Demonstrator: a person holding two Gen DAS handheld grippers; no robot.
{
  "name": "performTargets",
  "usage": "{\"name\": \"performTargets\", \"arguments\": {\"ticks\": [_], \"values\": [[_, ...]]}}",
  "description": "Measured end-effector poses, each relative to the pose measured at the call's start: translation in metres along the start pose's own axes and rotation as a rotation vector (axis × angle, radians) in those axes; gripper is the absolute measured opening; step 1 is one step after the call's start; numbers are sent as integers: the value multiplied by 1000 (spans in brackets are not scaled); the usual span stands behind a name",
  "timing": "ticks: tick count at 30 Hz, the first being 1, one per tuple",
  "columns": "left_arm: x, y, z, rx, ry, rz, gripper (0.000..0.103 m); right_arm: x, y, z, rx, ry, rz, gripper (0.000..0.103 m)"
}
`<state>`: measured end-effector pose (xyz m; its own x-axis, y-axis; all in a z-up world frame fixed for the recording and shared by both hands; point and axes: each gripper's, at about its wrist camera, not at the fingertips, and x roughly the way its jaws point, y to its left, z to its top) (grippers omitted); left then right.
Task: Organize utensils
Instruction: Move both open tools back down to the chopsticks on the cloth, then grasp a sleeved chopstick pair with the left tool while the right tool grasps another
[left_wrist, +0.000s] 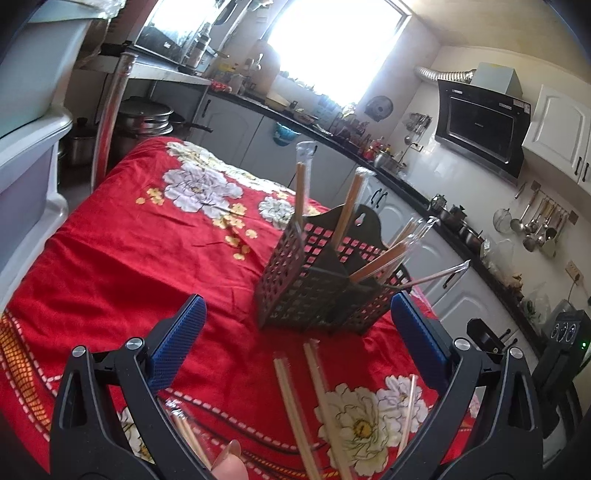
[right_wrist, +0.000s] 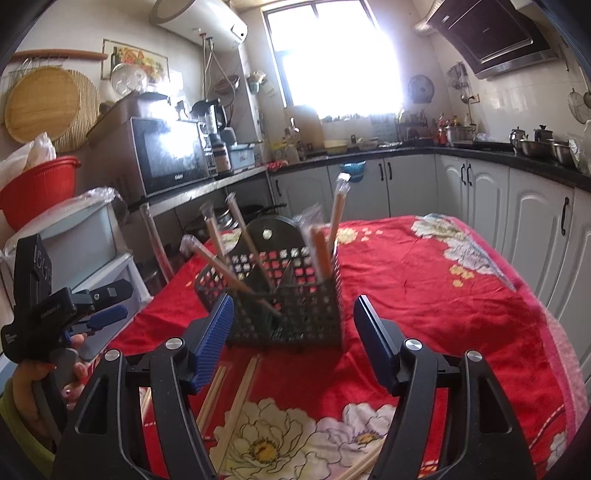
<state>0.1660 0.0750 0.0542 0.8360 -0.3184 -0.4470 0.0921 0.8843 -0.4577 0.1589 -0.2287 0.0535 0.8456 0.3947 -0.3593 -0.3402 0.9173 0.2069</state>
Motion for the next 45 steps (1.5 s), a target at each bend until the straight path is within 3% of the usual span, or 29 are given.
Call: {"name": "performTargets", "arguments": {"ticks": [18,29,40,45], "values": [[-8,35,-31,-7,81,59,92,36,28,-28,-50,175,35,65],[-6,53,-56,-8,191,97,92,65,41,-44,-86,294,51,65],[7,68,-78,-88,331,54,54,113,40,-59,-87,443,28,65],[12,71,-81,-116,353,48,52,133,37,-58,-84,479,7,61]]}}
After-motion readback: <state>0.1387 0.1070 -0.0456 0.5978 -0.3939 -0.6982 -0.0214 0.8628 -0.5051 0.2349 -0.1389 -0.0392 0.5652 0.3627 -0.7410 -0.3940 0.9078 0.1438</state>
